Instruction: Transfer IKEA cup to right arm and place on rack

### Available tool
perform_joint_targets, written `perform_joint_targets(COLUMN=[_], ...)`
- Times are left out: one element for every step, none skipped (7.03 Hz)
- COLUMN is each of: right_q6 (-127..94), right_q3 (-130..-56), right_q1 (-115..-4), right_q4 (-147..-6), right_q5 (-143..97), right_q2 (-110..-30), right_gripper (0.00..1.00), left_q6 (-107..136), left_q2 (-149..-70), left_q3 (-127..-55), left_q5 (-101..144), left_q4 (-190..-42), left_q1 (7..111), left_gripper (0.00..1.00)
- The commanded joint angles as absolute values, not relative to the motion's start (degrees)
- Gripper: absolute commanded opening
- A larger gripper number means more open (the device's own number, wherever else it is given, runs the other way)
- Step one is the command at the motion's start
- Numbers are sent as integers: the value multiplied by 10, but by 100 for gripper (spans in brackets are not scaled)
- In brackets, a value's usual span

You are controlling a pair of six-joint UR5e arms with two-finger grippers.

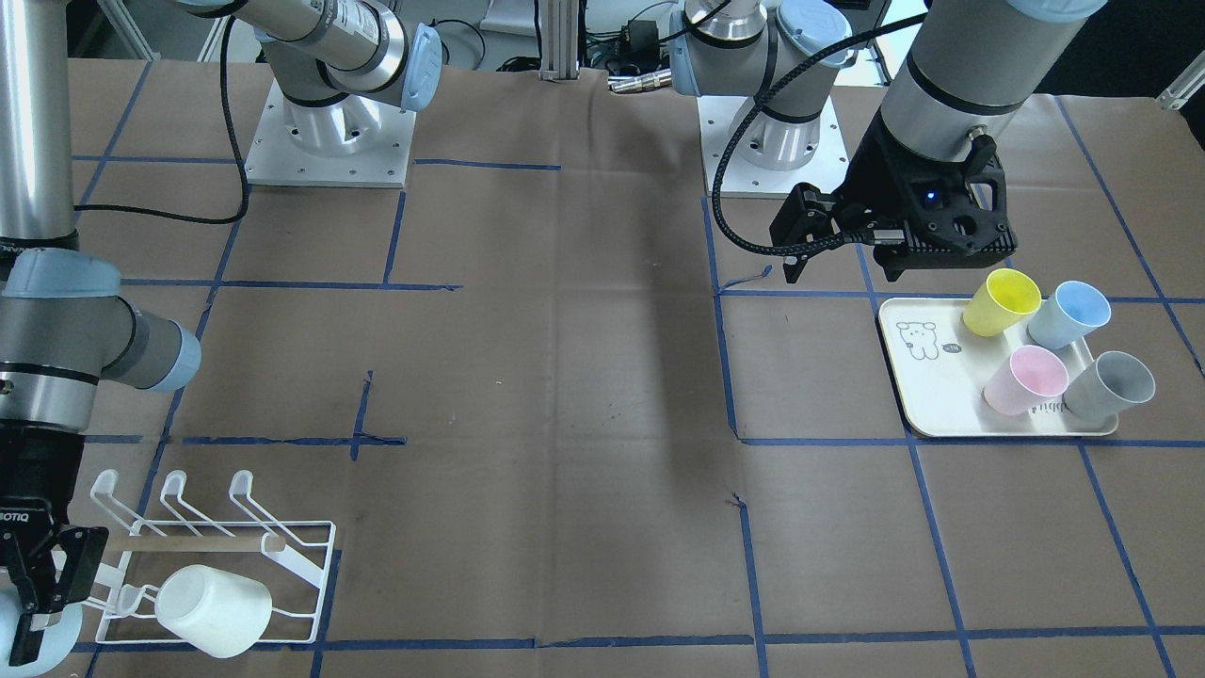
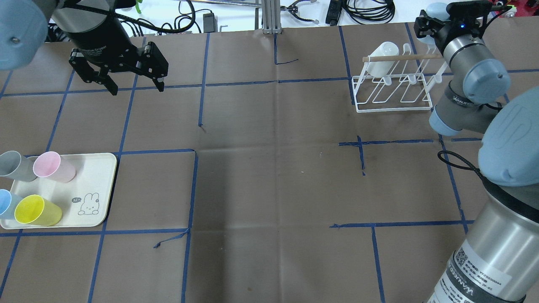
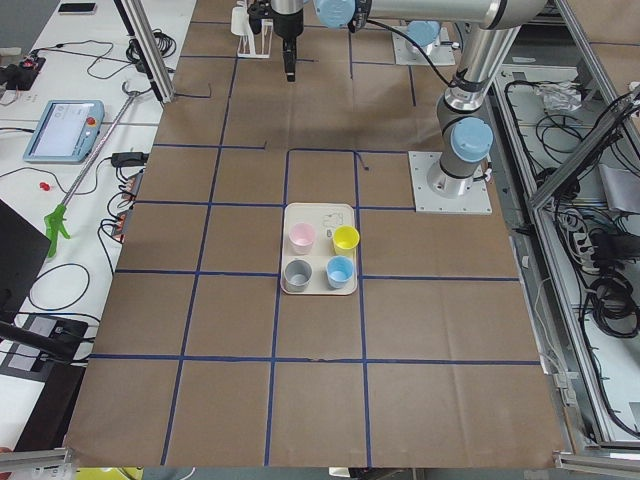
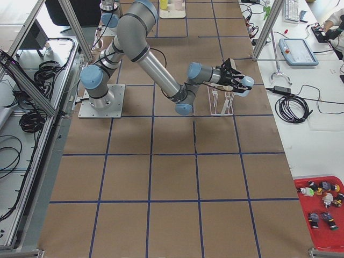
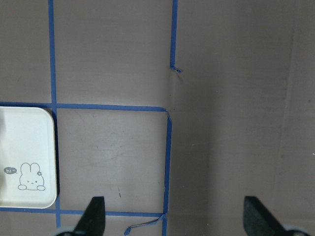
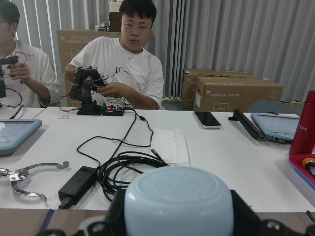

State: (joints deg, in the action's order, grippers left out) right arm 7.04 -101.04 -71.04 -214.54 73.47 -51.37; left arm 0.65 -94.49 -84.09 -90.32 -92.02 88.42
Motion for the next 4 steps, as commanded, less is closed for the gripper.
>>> perform_joint_targets(right_q6=[70,70,70,69], right_q3=[-1013,-1021,-1029,-1033], right_q1=[-711,-711,-711,-711], right_q4=[-2149,-2152,-2156,-2155], right_q5=[735,735,735,735], right_q2=[-504,-504,-505,-509], right_gripper=[15,14,14,15], left_q6=[6,6,6,5], left_q2=[-945,-945,-944,-944], left_q3=[-841,-841,-841,-841], left_q5=[-904,-904,-904,-903], left_q4=[-920,-920,-920,-920], left_q1=[883,883,883,883], left_gripper=[99,99,99,99])
